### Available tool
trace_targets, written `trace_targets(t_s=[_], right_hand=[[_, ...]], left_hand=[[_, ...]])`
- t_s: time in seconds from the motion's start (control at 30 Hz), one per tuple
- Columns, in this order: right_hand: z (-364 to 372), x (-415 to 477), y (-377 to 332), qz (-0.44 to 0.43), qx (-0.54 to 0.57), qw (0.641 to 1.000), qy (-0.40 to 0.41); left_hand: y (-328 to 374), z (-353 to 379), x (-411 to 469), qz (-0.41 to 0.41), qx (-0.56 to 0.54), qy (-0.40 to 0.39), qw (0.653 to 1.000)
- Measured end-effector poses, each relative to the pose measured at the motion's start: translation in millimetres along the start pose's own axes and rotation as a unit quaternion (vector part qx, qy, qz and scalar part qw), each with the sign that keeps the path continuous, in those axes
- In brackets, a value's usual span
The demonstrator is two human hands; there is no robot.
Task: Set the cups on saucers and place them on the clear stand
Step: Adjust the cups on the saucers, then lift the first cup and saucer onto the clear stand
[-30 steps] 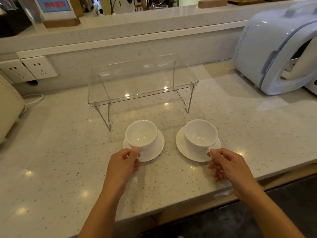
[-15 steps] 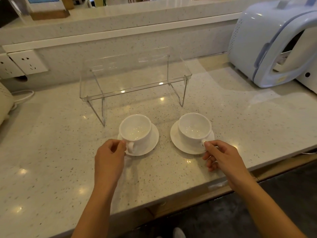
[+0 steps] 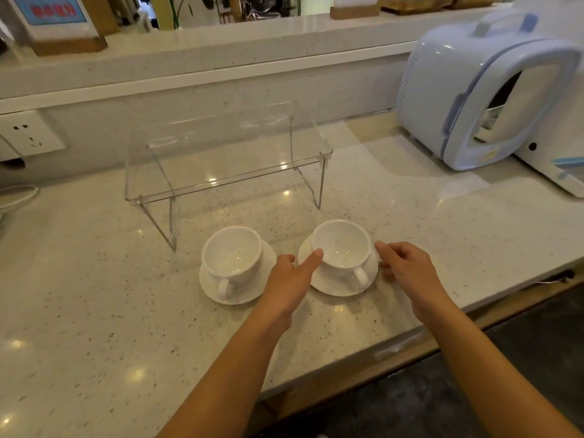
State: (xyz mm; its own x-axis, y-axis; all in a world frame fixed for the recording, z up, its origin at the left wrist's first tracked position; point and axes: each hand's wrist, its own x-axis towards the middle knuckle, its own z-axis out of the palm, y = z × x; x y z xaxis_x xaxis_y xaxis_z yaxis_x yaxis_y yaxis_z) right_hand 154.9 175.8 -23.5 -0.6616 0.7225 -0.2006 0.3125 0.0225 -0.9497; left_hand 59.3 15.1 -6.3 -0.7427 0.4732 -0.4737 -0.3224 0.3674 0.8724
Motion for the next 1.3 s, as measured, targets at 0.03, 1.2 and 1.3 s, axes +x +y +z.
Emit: trace_targets(t_s=[0.03,1.2,1.3], right_hand=[[0,3,-2,0.014,-0.002,1.0,-0.01],[19,6,-156,-0.115,0.018,0.984,-0.132],[43,19,-170,-0.125,0.011,0.981,-0.15]], left_hand=[[1,1,5,-0.012,-0.006,0.001,1.0],[126,-85,-30,0.127,-0.108,0.021,0.986],[136,-106,-24,0.141,-0.105,0.048,0.983]])
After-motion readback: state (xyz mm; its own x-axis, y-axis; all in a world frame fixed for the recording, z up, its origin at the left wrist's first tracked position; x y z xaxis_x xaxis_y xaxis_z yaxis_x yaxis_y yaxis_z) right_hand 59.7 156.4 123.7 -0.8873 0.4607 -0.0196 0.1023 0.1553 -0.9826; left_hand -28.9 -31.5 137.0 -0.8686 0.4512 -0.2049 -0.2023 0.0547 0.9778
